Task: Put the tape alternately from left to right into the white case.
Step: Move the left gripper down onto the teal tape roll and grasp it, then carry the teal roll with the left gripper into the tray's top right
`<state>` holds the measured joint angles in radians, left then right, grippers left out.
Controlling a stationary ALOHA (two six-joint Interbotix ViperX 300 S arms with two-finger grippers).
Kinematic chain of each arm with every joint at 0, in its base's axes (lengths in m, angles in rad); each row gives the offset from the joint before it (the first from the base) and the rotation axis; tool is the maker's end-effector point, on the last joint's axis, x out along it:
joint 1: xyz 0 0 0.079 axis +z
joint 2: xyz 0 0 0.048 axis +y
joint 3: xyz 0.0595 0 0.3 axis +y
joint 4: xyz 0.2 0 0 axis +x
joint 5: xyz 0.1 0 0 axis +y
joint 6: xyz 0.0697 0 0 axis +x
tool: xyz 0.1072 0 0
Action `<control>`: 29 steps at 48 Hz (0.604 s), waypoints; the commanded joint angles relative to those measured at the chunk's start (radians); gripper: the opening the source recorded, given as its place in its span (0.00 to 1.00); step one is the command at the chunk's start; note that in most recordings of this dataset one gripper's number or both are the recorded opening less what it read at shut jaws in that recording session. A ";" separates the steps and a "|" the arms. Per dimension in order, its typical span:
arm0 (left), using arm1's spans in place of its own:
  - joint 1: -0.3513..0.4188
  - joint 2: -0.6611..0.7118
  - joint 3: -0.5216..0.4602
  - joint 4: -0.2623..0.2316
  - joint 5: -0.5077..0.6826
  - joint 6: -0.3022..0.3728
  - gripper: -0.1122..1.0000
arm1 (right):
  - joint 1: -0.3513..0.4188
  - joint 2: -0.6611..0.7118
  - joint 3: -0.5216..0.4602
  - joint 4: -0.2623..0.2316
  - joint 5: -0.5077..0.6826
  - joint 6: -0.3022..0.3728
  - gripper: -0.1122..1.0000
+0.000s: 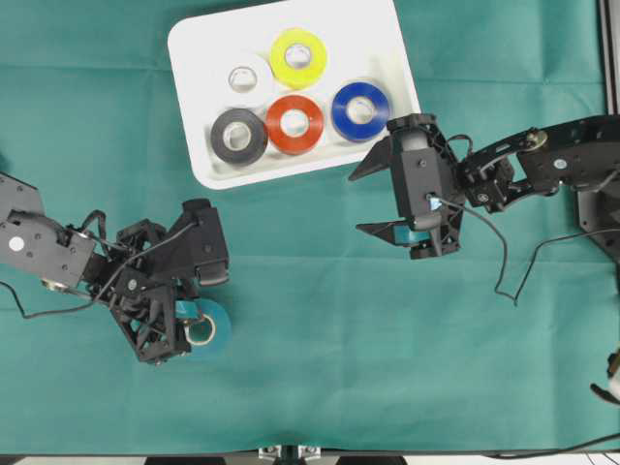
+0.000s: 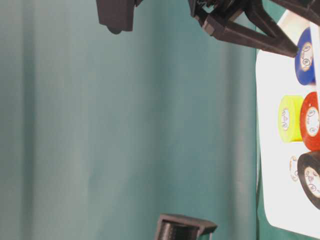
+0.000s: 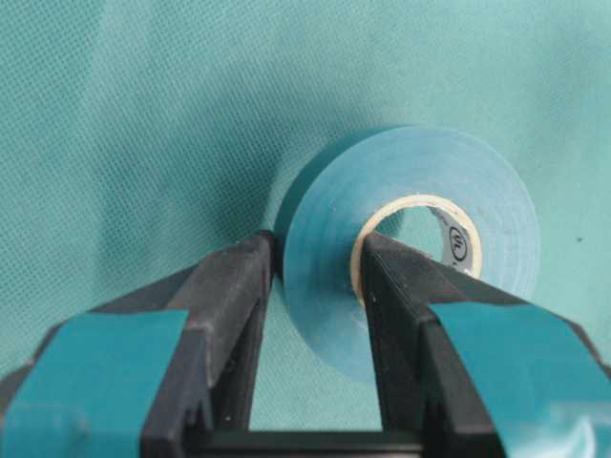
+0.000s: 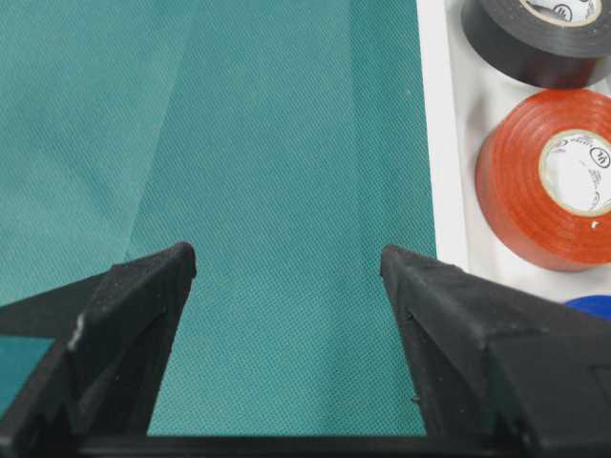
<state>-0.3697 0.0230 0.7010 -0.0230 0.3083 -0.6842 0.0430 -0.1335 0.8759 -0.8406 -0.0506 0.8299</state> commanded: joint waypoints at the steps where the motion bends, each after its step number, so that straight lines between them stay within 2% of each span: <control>1: -0.002 -0.040 -0.003 0.002 -0.003 0.002 0.08 | 0.003 -0.020 -0.009 0.002 -0.006 0.000 0.87; 7: 0.021 -0.077 0.012 0.003 -0.003 0.003 0.08 | 0.003 -0.021 -0.009 0.003 -0.005 0.002 0.87; 15: 0.097 -0.138 0.044 0.005 -0.003 0.012 0.08 | 0.003 -0.021 -0.009 0.002 -0.006 0.000 0.87; 22: 0.189 -0.201 0.081 0.005 -0.002 0.094 0.08 | 0.003 -0.021 -0.009 0.002 -0.006 0.000 0.87; 29: 0.279 -0.261 0.104 0.005 -0.003 0.207 0.08 | 0.003 -0.021 -0.012 0.003 -0.006 0.002 0.87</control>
<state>-0.1289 -0.1887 0.8099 -0.0215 0.3099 -0.5093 0.0430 -0.1350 0.8759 -0.8406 -0.0522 0.8299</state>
